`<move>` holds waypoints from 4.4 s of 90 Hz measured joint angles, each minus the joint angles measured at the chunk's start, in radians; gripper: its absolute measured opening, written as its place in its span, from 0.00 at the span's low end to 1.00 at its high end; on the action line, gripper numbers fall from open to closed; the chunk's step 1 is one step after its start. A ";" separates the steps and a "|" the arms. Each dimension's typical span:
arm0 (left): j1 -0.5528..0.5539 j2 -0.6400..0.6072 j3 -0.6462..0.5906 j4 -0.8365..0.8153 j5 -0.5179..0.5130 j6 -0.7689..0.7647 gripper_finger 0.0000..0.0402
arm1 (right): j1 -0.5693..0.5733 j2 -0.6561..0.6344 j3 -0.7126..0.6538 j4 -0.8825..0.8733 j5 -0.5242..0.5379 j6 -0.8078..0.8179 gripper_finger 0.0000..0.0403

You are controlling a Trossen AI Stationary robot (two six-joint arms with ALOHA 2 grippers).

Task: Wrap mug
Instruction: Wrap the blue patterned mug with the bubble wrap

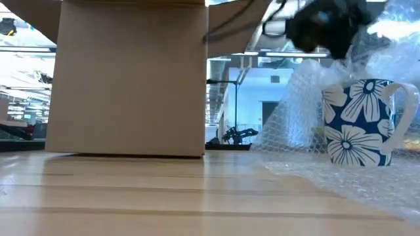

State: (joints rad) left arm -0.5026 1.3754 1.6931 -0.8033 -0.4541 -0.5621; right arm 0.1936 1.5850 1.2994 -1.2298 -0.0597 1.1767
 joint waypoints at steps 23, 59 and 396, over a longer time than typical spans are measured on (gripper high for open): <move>0.000 0.000 0.000 0.000 0.000 0.000 0.44 | 0.025 -0.071 0.086 -0.010 0.005 -0.001 0.00; 0.000 0.000 0.000 -0.002 0.000 0.005 0.44 | 0.030 0.077 -0.058 0.113 0.036 -0.007 0.00; 0.000 0.000 0.000 0.008 0.000 -0.003 0.44 | 0.044 0.042 0.161 0.073 0.014 -0.164 0.00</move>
State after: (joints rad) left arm -0.5026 1.3754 1.6928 -0.7948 -0.4541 -0.5652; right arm 0.2374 1.6272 1.4602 -1.1564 -0.0461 1.0130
